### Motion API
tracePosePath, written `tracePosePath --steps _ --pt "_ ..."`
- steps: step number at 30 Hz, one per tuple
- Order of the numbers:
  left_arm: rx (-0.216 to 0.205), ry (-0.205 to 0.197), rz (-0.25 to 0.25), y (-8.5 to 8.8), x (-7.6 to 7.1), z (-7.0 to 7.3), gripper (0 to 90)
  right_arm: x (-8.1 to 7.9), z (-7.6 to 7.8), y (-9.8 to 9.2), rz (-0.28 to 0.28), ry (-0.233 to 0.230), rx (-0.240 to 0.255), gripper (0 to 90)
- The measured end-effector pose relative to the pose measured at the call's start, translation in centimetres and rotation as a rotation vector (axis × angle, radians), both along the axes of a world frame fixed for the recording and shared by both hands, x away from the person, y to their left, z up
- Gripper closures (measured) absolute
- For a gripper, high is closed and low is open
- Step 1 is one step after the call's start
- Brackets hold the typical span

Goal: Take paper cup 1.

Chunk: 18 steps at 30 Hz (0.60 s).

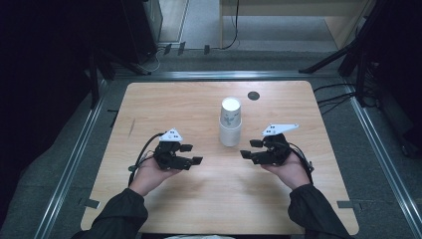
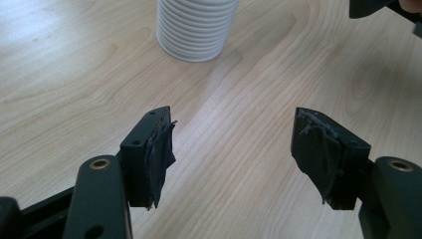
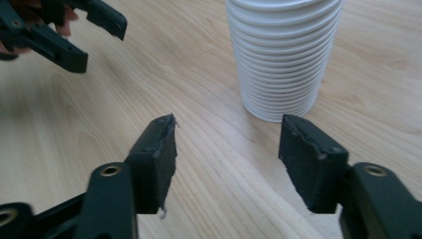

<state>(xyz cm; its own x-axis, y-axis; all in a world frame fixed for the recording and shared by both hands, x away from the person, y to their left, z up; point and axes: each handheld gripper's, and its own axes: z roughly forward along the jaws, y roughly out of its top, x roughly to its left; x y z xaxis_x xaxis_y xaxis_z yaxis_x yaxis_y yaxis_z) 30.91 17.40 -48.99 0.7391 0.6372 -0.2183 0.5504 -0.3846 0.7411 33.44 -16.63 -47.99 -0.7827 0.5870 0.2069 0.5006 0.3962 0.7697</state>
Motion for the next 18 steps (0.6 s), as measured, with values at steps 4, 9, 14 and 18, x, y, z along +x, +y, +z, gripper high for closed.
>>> tracePosePath --steps 4,9,14,18 --pt "-0.013 -0.038 0.017 0.23 -0.32 0.06 39.1 -0.05 -0.19 0.06 0.004 -0.008 0.014 41.3" --pt "0.002 0.002 0.017 0.43 -0.04 0.1 37.6 0.06 0.19 0.54 0.018 0.043 -0.018 43.7" --pt "-0.003 0.038 -0.028 0.77 0.1 0.22 42.7 0.15 -0.01 0.7 0.042 0.069 -0.013 45.2" --pt "-0.012 0.049 -0.033 0.88 0.3 0.11 42.0 0.17 -0.19 0.75 0.049 0.069 -0.022 41.7"
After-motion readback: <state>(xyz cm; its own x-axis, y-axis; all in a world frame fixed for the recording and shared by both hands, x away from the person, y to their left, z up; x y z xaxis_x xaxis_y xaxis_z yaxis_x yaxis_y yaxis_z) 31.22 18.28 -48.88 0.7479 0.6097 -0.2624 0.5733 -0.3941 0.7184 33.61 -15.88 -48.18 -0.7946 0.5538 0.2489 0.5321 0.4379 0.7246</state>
